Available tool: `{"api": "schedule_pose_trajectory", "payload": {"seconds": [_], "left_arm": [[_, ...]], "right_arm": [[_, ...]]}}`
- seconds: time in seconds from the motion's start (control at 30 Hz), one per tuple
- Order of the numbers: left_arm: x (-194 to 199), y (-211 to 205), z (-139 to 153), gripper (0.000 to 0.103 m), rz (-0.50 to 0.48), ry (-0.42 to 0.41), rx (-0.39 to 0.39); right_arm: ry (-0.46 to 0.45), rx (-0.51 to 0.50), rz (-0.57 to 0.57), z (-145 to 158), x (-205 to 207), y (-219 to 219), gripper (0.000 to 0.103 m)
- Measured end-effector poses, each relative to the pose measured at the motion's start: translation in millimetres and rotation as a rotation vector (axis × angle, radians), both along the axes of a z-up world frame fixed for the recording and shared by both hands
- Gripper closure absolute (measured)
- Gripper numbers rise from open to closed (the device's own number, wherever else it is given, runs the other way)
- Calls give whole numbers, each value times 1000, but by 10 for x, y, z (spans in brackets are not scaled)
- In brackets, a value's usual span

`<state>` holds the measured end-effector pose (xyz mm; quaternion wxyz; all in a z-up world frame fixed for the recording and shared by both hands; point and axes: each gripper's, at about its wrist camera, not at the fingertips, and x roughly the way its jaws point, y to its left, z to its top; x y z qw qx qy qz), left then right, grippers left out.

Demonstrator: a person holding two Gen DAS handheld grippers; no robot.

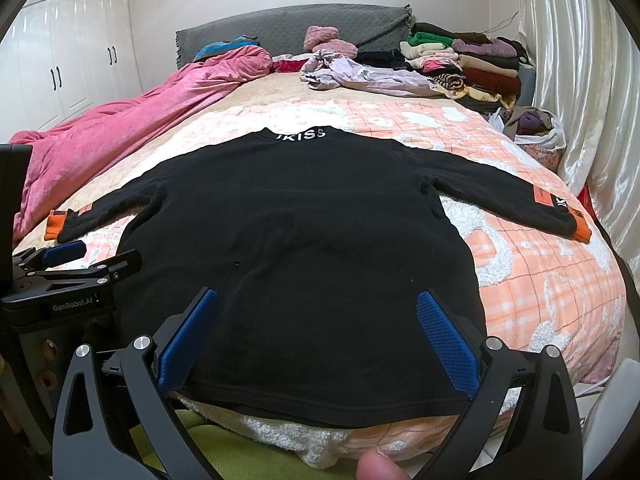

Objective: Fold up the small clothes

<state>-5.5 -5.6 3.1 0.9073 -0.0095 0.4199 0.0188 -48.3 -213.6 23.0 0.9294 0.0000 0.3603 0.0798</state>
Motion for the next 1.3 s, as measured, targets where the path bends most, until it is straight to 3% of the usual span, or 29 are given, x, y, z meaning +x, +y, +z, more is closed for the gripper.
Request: {"api": "schedule_pose_trajectory", "payload": {"seconds": [0.53,1.3], "left_arm": [[186,-37,61,9,7,3,-1],[882,-150,81,9,17,23,15]], "right_arm": [[-4,-5,-22,9,37,-56,4],[-11,-2,-94,27,737,-284,4]]}}
